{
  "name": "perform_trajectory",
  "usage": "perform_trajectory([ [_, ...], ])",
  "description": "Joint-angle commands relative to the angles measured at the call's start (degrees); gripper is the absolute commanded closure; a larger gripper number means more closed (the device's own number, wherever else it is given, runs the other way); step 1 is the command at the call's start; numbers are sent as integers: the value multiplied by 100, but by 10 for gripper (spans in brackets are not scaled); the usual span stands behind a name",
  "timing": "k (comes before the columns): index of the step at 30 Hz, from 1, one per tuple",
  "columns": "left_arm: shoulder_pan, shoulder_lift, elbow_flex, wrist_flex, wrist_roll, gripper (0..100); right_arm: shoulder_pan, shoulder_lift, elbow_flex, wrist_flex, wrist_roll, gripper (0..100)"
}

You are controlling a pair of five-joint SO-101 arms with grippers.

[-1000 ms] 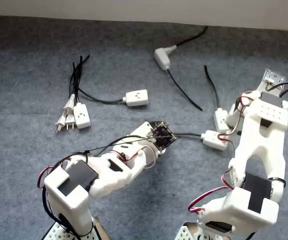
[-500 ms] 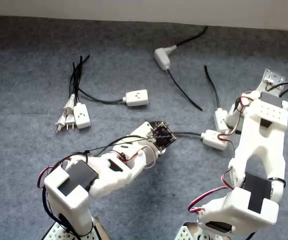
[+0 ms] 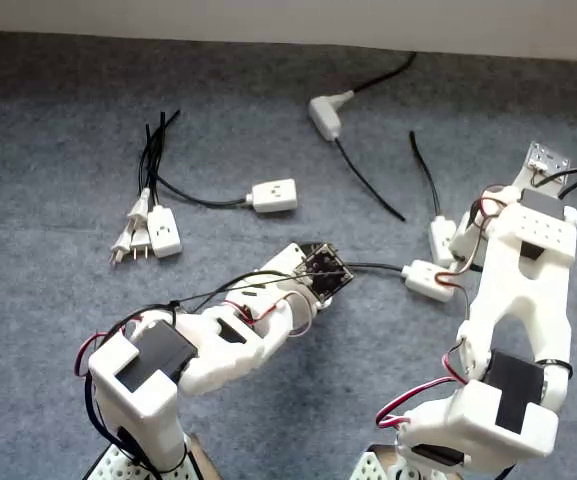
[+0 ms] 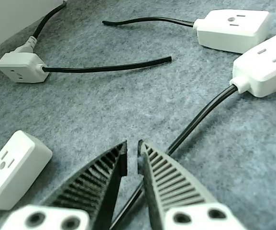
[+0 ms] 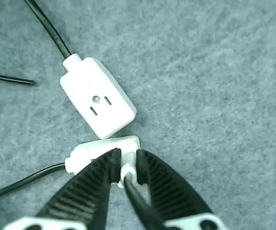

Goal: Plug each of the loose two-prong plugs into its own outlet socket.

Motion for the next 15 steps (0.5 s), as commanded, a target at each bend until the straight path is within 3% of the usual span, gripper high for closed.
perform_trajectory([
  [1, 48, -92, -48, -141, -62, 934, -75, -40, 119, 13, -35, 990],
  [15, 48, -92, -57, -141, -62, 934, -532, -22, 391, 171, -26, 990],
])
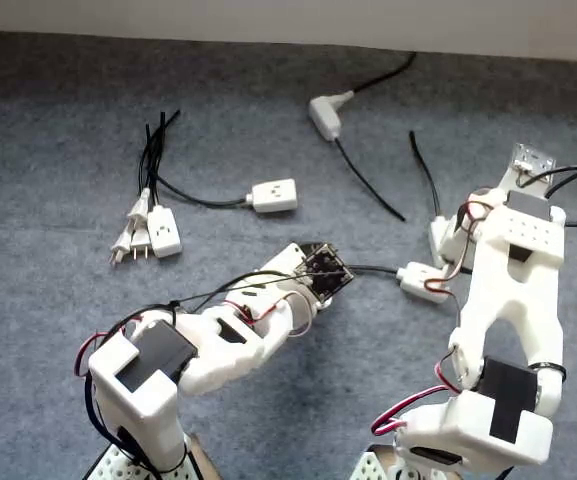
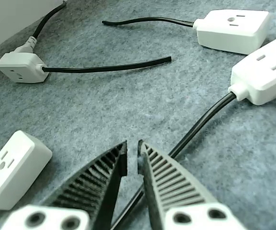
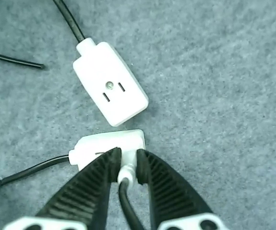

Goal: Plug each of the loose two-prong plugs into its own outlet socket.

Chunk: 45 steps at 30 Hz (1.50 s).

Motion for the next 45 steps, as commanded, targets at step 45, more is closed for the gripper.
perform_trajectory([
  [45, 48, -92, -66, -141, -62, 934, -629, 22, 2220, -1218, 9, 990],
])
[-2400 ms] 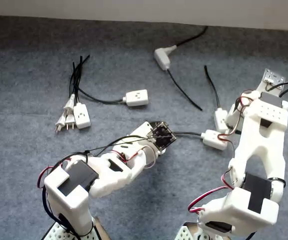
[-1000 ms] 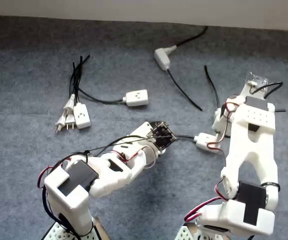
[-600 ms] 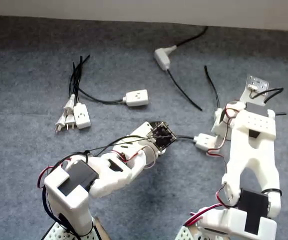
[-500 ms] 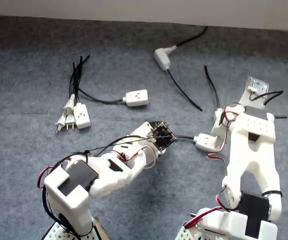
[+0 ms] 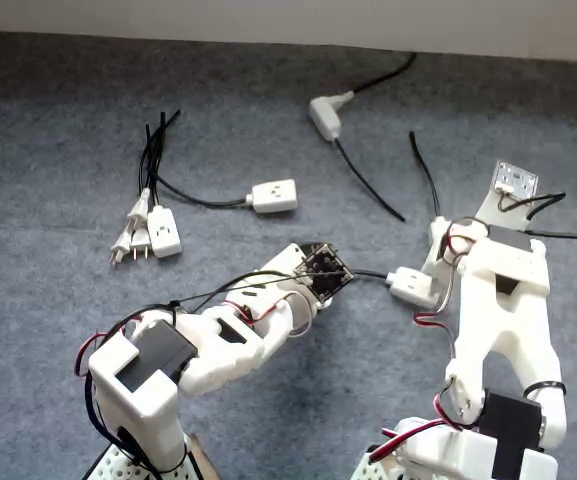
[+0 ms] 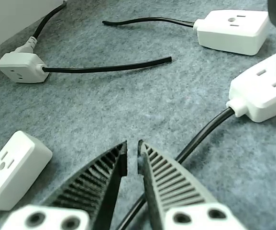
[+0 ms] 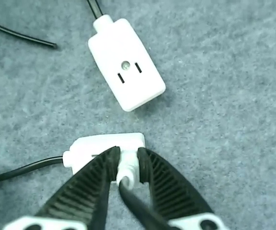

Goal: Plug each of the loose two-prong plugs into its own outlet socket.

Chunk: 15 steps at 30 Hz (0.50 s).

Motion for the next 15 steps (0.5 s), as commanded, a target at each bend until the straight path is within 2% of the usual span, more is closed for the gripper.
perform_trajectory([
  [1, 48, -92, -66, -141, -62, 934, -312, 92, 541, 22, 9, 990],
  [5, 48, -92, -75, -141, -62, 934, -321, 75, 356, 295, 9, 974],
  [10, 48, -92, -75, -141, -62, 934, -321, -295, 13, 681, 9, 841],
  [15, 48, -92, -75, -141, -62, 934, -321, -866, 13, 708, 9, 832],
])
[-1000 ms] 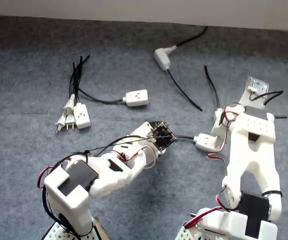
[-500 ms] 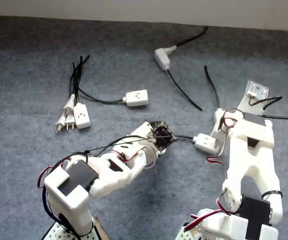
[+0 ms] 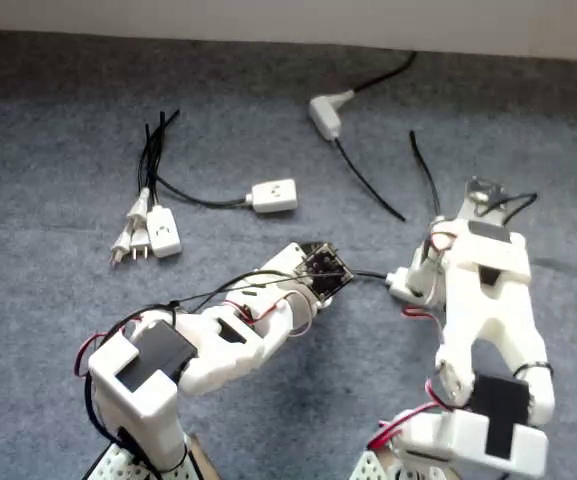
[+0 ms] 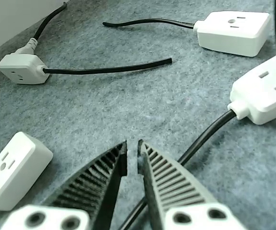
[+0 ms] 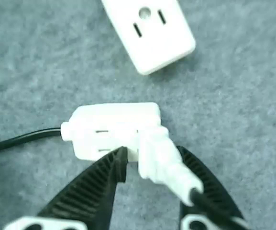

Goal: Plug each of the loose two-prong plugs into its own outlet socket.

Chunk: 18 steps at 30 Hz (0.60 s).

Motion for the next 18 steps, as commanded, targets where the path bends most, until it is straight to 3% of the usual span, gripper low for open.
perform_trajectory([
  [1, 57, -92, -75, -141, -62, 934, -75, -365, -40, 110, 9, 832],
  [13, 57, -92, -66, -141, -62, 934, -31, -479, -295, 435, 9, 830],
  [18, 57, -101, -66, -141, -62, 934, 549, -479, -1077, 1121, 35, 830],
])
